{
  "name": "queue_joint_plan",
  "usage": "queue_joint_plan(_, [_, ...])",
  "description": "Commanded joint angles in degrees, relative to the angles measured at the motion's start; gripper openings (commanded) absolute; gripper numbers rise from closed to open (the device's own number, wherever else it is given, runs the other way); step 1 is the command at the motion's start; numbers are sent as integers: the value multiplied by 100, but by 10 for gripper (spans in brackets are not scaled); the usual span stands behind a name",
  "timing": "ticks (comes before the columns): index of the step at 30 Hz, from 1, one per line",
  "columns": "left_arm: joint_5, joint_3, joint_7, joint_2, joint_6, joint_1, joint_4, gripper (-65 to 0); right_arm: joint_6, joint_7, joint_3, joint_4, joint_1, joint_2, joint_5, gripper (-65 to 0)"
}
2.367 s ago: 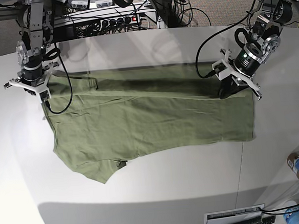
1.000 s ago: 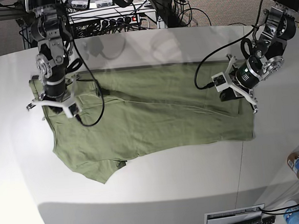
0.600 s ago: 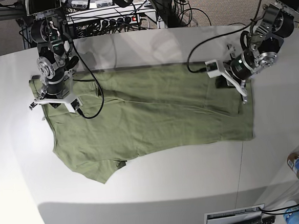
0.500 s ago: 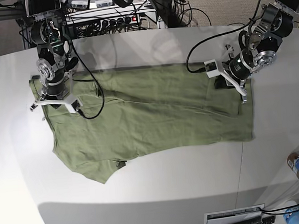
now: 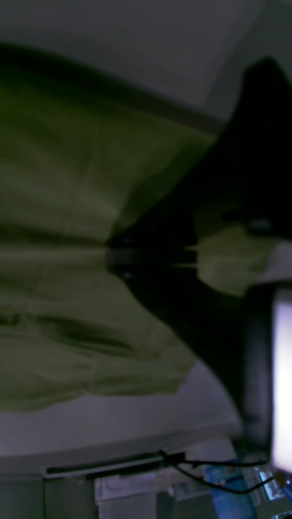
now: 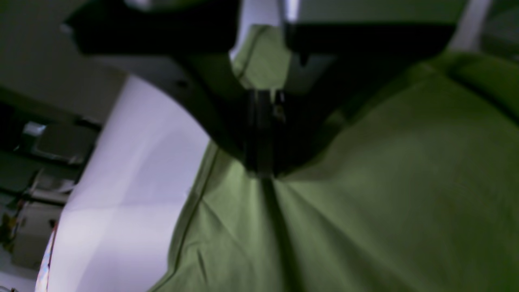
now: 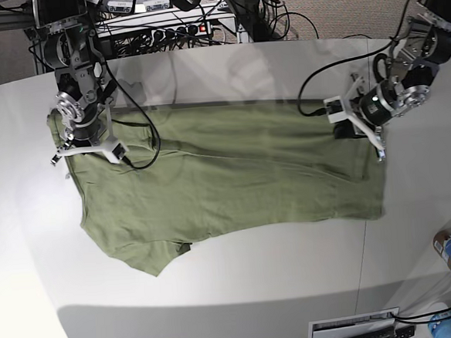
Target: Fold the T-shirt properly
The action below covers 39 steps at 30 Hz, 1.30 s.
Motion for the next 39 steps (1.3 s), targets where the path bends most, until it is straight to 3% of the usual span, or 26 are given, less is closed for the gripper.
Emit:
queue_joint_plan(1, [315, 44, 776, -243, -813, 232, -111, -650, 48, -247, -81, 48, 0, 131, 0, -650])
queue_joint_plan(9, [315, 44, 835, -820, -798, 1014, 505, -650, 42, -861, -398, 216, -59, 216, 422, -650])
queue_joint_plan(15, [317, 44, 861, -844, -323, 1611, 848, -650, 46, -938, -398, 802, -634, 219, 374, -650])
queue_joint_plan(23, [730, 42, 1178, -848, -256, 2267, 1276, -650, 44, -1084, -385, 1569, -1528, 367, 205, -650])
queue_joint_plan(28, [809, 33, 1182, -850, 647, 2374, 1283, -650, 31, -977, -181, 1932, -1679, 483, 240, -650])
queue_joint_plan(33, [804, 26, 1191, -970, 1502, 2374, 1497, -650, 28, -719, 492, 2026, -1679, 485, 811, -650])
queue_joint_plan(39, [804, 2, 1495, -1054, 2133, 2328, 1908, -650, 28, -474, 1139, 2026, -1679, 485, 1213, -650])
